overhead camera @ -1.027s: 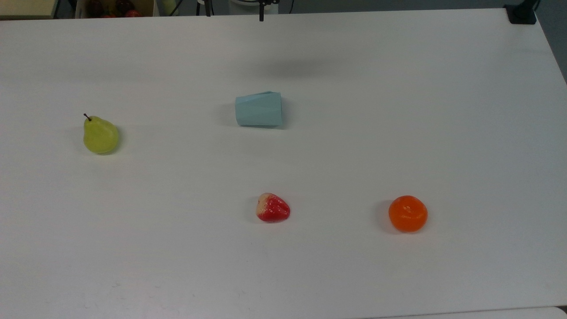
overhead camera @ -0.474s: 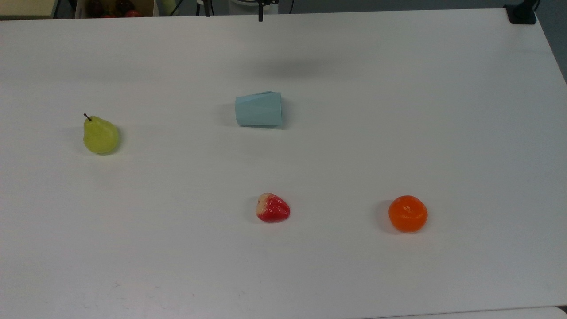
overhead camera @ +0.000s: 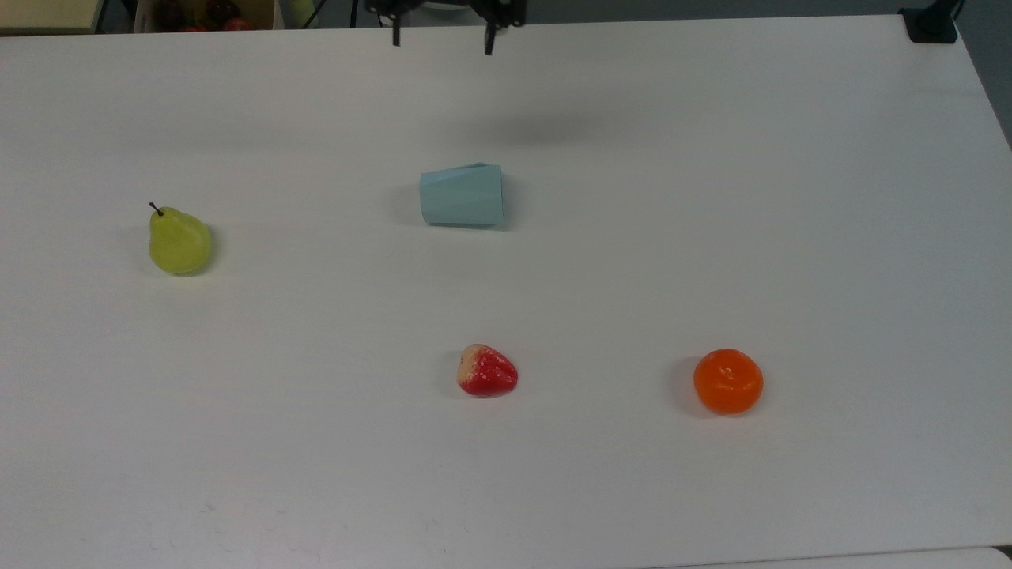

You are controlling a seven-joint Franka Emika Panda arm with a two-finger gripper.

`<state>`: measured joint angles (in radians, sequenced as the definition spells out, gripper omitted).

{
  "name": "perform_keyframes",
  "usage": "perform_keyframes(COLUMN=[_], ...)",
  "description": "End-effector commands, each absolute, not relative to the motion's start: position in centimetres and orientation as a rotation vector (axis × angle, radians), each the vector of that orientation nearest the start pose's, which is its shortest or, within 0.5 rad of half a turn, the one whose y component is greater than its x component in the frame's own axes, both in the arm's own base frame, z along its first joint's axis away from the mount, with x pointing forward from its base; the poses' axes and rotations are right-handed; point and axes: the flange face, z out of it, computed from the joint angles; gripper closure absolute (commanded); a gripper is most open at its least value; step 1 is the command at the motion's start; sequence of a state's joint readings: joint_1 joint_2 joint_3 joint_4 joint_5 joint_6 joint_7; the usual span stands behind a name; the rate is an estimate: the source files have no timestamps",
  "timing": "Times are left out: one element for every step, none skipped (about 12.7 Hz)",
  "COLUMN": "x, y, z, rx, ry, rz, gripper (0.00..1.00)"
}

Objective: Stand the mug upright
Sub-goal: 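Move the gripper down toward the tipped light-blue mug, then lower the open gripper onto the mug's base and close on it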

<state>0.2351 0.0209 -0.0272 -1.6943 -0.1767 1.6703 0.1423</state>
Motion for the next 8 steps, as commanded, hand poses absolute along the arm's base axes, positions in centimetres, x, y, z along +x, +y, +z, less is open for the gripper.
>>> perform_keyframes(x=[55.7,55.7,55.8,55.9,56.0,56.0,56.0,56.3], y=[16.1,18.0,18.9,20.7,21.6,22.5,23.1,23.5], z=[52.4,50.5,48.9,46.7,44.1,41.9,40.0,37.9], rx=[-3.518,-3.585,-3.621,-3.678,-3.746,-3.796,-3.843,-3.888], ry=[-0.188,-0.18,-0.164,-0.162,-0.145,-0.155,-0.155,-0.134], rz=[0.014,0.003,0.008,0.0,0.028,0.052,0.059,0.045], gripper=[0.0,0.0,0.0,0.0,0.0,0.0,0.0,0.0])
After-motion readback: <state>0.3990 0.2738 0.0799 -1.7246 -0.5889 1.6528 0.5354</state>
